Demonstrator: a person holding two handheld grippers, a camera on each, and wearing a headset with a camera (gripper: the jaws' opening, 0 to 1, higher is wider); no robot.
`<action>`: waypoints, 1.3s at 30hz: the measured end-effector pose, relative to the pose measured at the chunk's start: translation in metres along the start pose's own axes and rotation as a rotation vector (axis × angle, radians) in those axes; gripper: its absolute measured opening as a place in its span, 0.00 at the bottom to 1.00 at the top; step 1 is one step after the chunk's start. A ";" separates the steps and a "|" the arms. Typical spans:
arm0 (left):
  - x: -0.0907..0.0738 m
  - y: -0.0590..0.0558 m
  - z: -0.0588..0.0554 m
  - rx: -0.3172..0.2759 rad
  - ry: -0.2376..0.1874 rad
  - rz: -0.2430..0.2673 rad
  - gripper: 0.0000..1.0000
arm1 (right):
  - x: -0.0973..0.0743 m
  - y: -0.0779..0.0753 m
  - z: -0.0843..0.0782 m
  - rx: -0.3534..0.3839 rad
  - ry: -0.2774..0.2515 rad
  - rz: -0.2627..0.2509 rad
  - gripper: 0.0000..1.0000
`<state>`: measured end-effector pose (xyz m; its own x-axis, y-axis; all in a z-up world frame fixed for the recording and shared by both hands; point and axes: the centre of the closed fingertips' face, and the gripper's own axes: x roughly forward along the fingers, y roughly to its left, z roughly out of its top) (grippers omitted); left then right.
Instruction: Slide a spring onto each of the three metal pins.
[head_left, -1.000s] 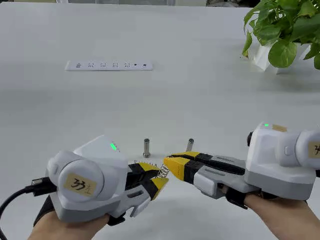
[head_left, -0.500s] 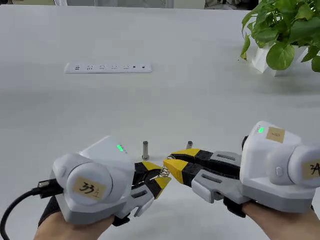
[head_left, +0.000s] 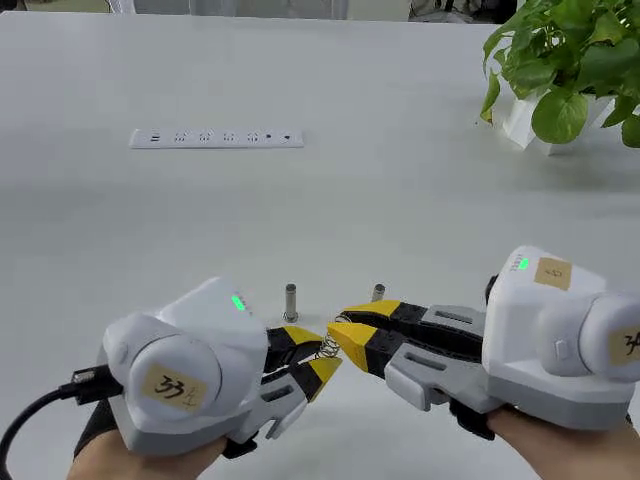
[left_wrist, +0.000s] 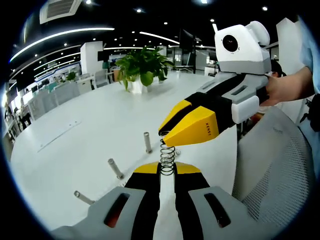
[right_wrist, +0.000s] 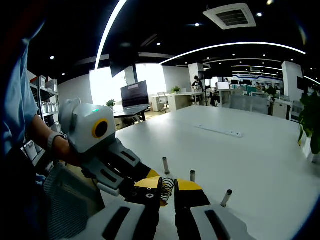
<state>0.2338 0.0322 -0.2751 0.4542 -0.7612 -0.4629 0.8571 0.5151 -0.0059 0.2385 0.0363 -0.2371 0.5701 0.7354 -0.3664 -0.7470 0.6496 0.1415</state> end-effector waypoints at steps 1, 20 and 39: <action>0.000 0.000 0.000 0.003 -0.003 0.000 0.06 | 0.000 0.000 0.000 -0.003 -0.001 0.001 0.06; -0.003 -0.014 -0.007 0.142 0.037 -0.114 0.06 | -0.024 0.008 -0.010 -0.556 0.315 0.281 0.41; -0.003 -0.021 -0.014 0.227 0.101 -0.215 0.06 | -0.020 0.015 -0.032 -0.722 0.532 0.529 0.25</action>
<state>0.2107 0.0292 -0.2862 0.2406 -0.7938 -0.5586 0.9681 0.2373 0.0798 0.2048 0.0254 -0.2573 0.0162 0.5987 -0.8008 -0.9846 -0.1301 -0.1171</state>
